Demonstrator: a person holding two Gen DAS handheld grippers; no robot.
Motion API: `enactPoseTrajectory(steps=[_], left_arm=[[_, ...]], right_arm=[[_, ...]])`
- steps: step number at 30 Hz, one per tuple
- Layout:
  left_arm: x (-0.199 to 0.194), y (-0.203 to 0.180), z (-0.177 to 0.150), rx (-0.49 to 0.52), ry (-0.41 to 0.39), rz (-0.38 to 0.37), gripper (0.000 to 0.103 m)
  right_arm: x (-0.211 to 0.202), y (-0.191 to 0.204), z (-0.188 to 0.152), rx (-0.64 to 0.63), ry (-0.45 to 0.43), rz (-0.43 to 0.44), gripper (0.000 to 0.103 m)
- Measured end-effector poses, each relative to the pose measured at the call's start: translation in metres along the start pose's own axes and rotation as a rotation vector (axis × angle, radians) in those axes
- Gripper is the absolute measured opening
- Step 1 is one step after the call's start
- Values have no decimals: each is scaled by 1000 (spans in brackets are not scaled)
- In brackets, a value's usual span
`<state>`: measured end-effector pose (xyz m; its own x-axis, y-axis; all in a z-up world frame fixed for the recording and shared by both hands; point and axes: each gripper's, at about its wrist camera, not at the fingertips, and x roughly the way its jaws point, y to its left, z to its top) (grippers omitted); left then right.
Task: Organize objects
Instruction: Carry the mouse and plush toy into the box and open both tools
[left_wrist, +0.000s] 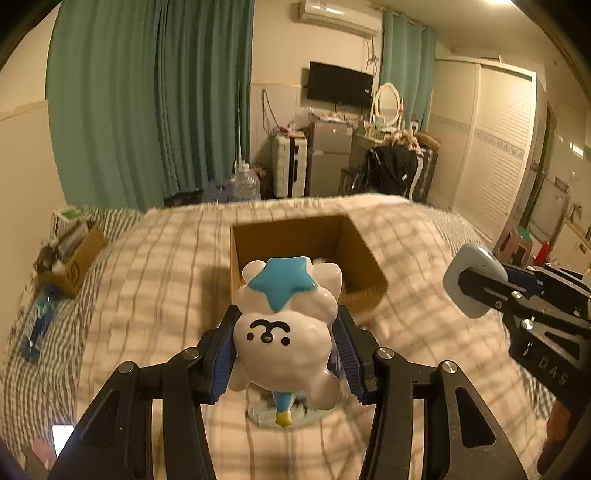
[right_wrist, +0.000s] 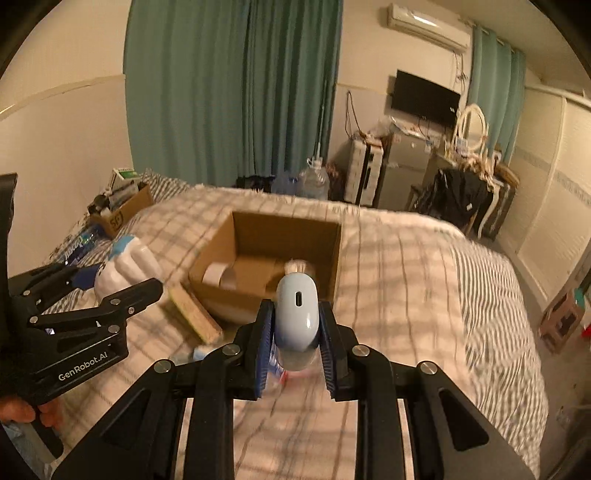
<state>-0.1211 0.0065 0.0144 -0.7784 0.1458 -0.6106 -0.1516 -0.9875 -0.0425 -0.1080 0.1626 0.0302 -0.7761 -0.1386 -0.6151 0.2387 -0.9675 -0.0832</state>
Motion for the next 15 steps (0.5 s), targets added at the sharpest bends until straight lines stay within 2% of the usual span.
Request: enactPoseTrajectory(steps=[8,15], left_arm=[[37,3,59,-1,-19,-4,51],[89,9,79,-1,-2,24,51]], right_arm=[[29,-9,65,-16,-34,16,23],[83,-21,96,-19,-21,7,23]])
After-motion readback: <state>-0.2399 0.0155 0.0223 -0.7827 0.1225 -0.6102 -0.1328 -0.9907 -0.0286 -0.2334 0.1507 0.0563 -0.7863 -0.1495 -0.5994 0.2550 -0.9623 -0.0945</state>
